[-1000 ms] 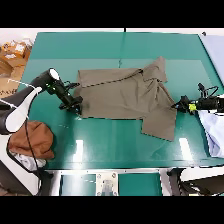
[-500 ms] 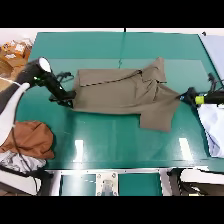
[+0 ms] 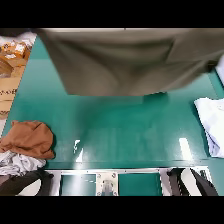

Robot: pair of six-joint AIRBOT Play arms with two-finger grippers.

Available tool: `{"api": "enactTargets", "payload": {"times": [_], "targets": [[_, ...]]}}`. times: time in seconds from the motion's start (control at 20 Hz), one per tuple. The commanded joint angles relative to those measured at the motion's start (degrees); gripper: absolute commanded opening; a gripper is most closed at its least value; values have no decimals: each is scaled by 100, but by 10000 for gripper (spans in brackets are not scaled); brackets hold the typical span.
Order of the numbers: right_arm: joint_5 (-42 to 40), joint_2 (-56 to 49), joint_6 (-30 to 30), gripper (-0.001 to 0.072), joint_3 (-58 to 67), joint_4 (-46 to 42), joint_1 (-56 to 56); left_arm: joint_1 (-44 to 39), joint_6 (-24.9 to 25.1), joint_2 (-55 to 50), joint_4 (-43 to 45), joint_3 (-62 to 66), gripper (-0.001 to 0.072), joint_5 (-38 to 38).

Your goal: Fold the shirts.

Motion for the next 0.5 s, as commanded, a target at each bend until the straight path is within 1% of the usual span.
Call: {"api": "enactTargets", "payload": {"times": [0.0, 0.1, 0.2, 0.35, 0.45], "targets": [[-968, 966, 225, 18, 494, 57, -446, 2, 197, 938, 31, 688, 23, 861], [-1010, 1058, 275, 18, 494, 50, -533, 2, 219, 1110, 188, 688, 23, 715], [-962, 946, 385, 19, 389, 52, -533, 2, 214, 1049, 420, 675, 23, 542], [-544, 518, 424, 18, -13, 70, -529, 2, 212, 804, 439, -66, 23, 782], [-238, 37, 413, 19, -555, 79, -365, 2, 210, 487, 385, -680, 23, 925]]}}
